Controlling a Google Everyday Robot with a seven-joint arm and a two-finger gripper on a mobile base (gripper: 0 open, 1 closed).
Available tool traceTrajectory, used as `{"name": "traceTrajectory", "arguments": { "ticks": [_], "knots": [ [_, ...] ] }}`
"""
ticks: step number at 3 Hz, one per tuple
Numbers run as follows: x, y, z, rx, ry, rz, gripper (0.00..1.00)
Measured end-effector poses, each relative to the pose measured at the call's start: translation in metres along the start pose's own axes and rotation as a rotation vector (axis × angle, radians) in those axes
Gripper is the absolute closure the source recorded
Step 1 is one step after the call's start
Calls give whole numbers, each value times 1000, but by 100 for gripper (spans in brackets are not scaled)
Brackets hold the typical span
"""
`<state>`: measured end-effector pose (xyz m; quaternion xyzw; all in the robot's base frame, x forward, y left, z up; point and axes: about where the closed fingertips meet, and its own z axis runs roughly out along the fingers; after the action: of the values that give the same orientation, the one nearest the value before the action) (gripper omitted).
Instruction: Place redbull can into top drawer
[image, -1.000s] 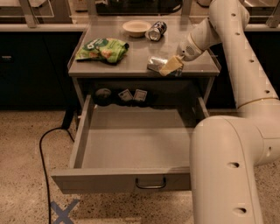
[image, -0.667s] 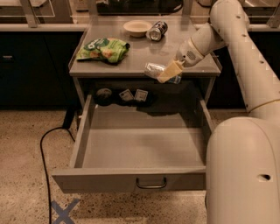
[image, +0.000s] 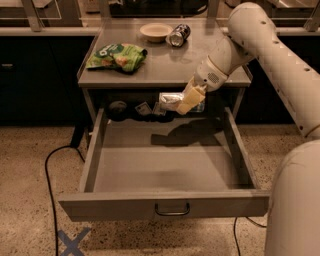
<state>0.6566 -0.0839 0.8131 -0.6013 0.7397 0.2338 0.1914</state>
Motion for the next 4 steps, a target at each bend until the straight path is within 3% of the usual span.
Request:
{"name": "traceTrajectory", "arguments": {
  "ticks": [1, 2, 3, 4],
  "knots": [
    [15, 8, 5, 108, 133, -42, 100],
    [36, 6, 27, 120, 204, -53, 100],
    [36, 7, 27, 118, 205, -53, 100],
    [61, 2, 38, 89, 161, 19, 100]
  ]
}}
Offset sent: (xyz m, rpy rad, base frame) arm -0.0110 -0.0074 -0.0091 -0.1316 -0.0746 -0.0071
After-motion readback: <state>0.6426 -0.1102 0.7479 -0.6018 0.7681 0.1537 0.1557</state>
